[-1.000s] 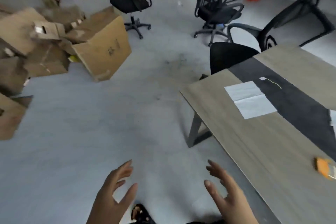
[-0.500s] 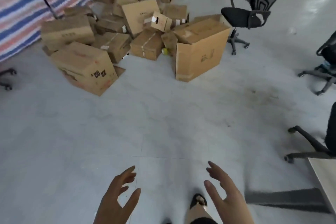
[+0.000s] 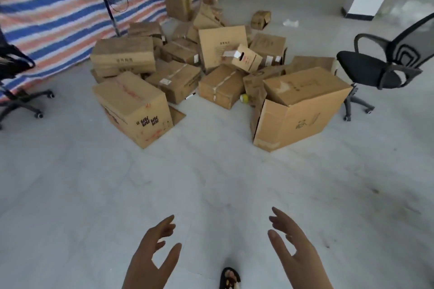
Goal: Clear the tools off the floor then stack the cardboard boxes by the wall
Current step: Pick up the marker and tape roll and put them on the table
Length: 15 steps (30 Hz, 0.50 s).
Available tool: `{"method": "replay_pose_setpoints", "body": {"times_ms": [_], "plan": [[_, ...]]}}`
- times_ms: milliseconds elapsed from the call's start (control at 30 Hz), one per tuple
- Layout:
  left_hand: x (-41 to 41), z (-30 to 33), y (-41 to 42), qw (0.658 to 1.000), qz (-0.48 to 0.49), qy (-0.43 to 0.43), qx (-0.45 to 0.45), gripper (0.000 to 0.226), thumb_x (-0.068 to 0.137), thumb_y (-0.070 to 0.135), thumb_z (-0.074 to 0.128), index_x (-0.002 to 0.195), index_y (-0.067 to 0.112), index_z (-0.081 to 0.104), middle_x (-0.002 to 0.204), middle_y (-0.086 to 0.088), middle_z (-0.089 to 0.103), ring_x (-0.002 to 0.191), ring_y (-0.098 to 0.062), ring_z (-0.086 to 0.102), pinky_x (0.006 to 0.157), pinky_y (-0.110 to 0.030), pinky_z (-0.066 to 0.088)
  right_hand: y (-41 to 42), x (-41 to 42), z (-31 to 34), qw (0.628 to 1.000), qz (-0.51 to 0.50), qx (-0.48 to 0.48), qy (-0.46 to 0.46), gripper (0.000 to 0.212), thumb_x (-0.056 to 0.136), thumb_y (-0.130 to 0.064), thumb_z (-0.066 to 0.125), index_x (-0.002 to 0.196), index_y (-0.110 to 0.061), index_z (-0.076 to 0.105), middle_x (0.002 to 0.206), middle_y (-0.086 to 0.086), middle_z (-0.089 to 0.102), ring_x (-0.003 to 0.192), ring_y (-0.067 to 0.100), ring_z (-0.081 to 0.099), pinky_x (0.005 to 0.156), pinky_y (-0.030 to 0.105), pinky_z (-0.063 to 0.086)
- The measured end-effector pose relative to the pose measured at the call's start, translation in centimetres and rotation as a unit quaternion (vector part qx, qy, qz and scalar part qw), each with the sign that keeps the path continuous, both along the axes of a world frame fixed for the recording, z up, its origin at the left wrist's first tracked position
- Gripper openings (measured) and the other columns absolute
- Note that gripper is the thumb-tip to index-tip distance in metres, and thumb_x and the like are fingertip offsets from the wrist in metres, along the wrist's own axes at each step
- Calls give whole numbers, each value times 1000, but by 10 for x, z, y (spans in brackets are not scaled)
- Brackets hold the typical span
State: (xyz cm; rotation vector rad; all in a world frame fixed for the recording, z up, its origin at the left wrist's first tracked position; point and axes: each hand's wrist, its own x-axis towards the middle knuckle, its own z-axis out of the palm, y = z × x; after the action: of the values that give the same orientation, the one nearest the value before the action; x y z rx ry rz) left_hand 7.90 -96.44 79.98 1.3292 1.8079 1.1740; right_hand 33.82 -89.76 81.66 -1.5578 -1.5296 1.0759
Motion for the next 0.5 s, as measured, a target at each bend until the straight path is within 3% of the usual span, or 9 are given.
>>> {"method": "replay_pose_setpoints", "body": {"times_ms": [100, 300, 400, 500], "plan": [[-8, -2, 52, 999, 28, -1, -24, 77, 78, 0, 70, 102, 70, 50, 101, 32, 62, 97, 8, 59, 82, -4, 45, 64, -10, 1, 1000, 24, -11, 6, 80, 45, -99, 34, 117, -65, 32, 117, -40, 50, 106, -14, 52, 79, 5, 38], [-41, -15, 154, 996, 71, -6, -50, 81, 78, -3, 68, 99, 73, 48, 100, 34, 60, 96, 10, 58, 80, -2, 44, 180, -46, -14, 997, 63, -34, -16, 71, 51, -94, 41, 117, -66, 31, 116, -41, 49, 104, -15, 52, 79, 7, 38], [-68, -24, 220, 995, 72, -3, -61, 80, 79, -1, 68, 99, 74, 47, 101, 33, 59, 96, 9, 58, 81, -2, 44, 248, -74, -28, 996, 73, -54, -9, 40, 80, -50, 62, 112, -65, 44, 113, -38, 53, 105, -14, 52, 83, 11, 39], [-107, -21, 299, 996, 54, -4, -68, 74, 82, 3, 66, 101, 72, 47, 103, 33, 59, 98, 10, 57, 82, -2, 43, 320, -109, -34, 996, 60, -64, -2, 38, 79, -40, 56, 115, -52, 50, 107, -22, 64, 106, -13, 51, 86, 15, 40]]}}
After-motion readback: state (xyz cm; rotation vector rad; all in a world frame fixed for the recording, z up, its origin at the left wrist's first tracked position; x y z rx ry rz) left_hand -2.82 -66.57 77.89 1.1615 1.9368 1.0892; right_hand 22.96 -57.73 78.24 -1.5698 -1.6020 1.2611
